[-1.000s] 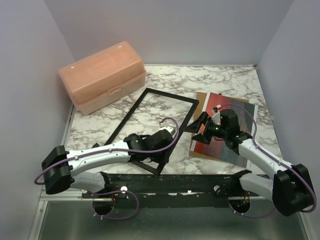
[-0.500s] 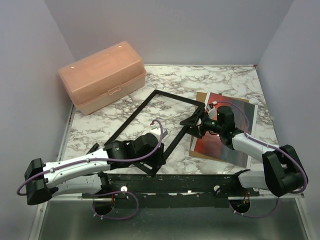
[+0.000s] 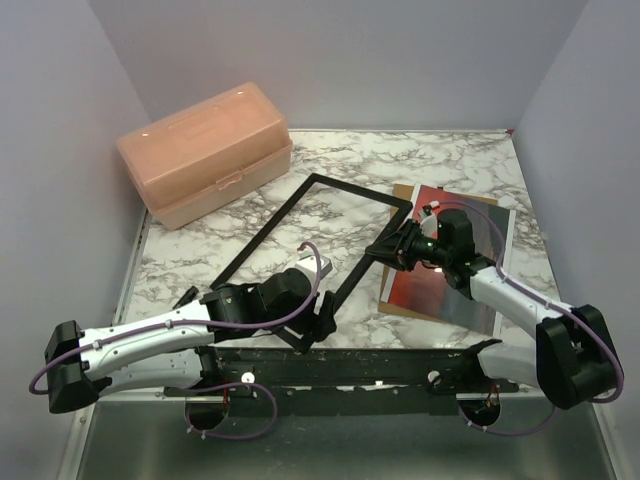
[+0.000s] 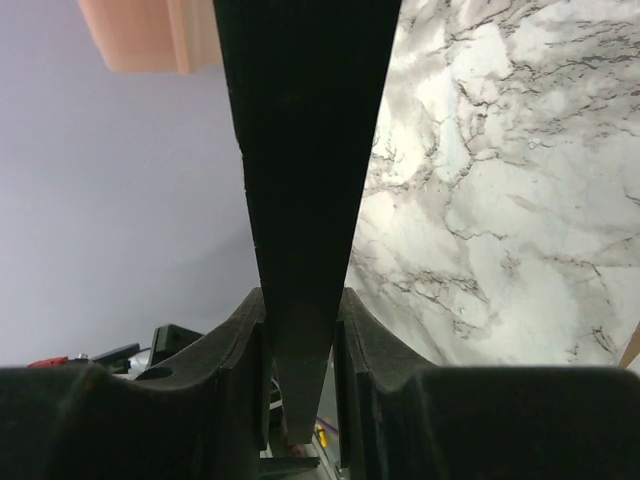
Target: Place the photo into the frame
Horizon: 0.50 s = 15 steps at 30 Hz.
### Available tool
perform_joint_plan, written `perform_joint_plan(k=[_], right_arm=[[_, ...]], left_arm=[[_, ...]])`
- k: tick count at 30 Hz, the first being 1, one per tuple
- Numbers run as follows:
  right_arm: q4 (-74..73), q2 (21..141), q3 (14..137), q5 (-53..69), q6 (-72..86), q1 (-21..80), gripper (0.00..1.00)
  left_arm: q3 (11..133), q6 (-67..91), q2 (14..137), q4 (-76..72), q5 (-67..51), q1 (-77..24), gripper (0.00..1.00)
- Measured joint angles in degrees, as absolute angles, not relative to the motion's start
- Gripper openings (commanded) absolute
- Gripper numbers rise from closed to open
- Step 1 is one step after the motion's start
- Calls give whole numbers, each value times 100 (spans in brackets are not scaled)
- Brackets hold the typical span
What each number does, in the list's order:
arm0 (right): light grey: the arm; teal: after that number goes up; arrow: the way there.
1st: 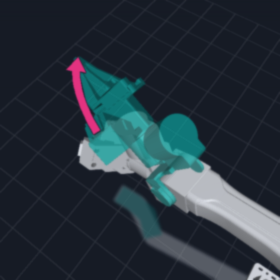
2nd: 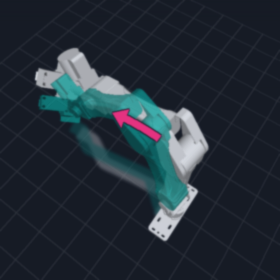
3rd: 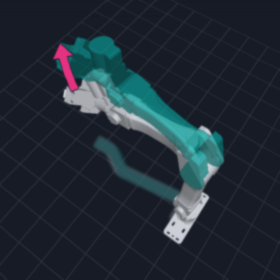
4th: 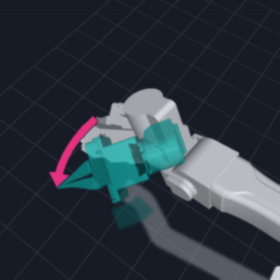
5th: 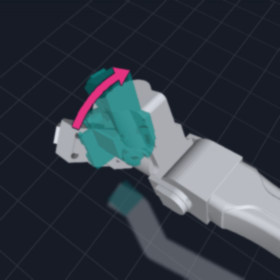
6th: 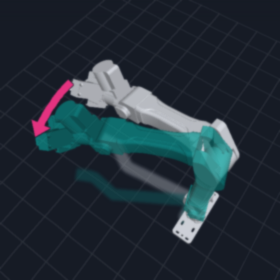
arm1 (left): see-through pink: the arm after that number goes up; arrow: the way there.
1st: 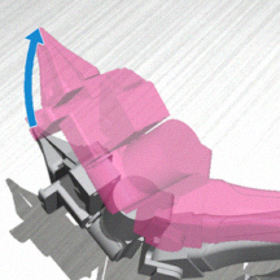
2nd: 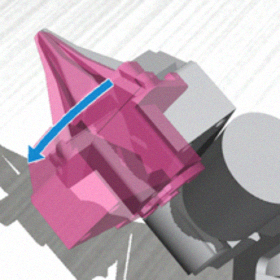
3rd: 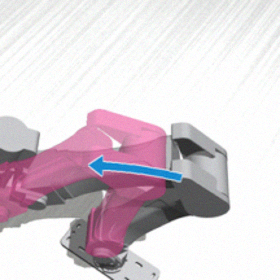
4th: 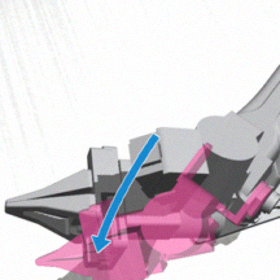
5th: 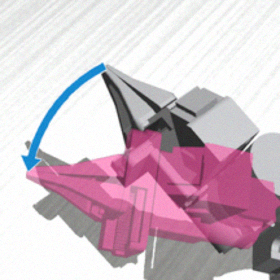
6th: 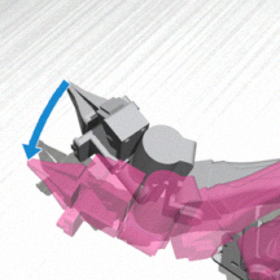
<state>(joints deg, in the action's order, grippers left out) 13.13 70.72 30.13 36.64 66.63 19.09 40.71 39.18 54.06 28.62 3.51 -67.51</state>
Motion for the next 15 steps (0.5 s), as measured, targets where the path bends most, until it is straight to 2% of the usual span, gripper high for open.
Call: perform_joint_plan(k=[2, 15], right_arm=[[1028, 6949, 3127, 3599, 6619, 1909, 6], [-1474, 6434, 4672, 2871, 6141, 1911, 3]], left_arm=[[4191, 3872, 5419, 3006, 521, -6753, 99], [6810, 3282, 6925, 4185, 1857, -7024, 99]])
